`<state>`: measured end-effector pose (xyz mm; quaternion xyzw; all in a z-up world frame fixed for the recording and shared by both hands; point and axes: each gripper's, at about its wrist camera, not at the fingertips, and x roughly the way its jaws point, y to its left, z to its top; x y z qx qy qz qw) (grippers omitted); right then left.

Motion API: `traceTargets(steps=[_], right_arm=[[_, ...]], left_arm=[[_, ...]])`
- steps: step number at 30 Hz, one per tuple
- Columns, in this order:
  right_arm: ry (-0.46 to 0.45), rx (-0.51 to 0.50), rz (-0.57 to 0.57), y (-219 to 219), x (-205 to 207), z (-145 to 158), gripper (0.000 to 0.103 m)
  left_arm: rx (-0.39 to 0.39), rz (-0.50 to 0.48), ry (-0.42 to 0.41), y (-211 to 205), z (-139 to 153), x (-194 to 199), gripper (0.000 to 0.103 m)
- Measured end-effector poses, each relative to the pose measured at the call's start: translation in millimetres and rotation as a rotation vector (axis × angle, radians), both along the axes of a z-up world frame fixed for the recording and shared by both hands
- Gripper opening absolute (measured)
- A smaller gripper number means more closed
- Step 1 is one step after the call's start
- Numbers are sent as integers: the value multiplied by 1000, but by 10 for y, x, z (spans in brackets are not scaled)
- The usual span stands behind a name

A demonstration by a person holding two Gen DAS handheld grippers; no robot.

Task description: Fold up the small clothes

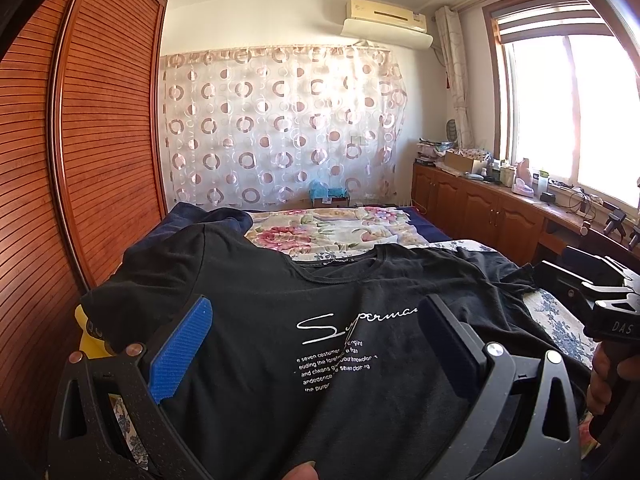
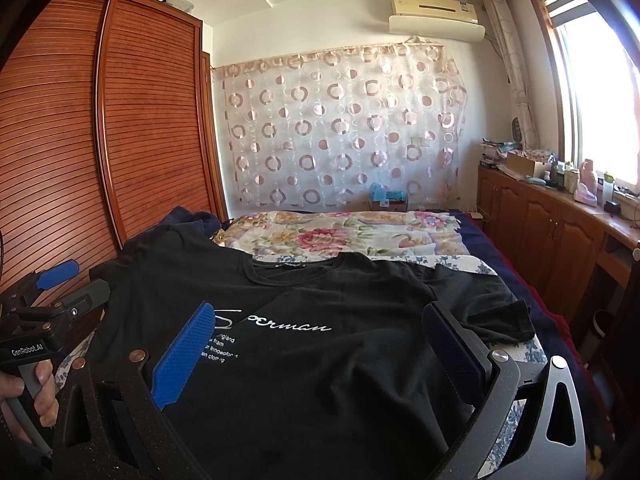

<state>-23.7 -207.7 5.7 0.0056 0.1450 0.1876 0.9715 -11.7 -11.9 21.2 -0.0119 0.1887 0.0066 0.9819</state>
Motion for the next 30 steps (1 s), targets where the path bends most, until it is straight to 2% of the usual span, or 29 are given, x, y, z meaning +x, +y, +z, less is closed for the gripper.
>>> traceTargets(steps=[20, 30], right_arm=[[11, 1, 14, 18, 46, -13, 103], [61, -32, 131, 227, 333, -79, 103]], left_arm=[[-11, -5, 11, 9, 22, 5, 103], [9, 56, 65, 381, -62, 97, 103]])
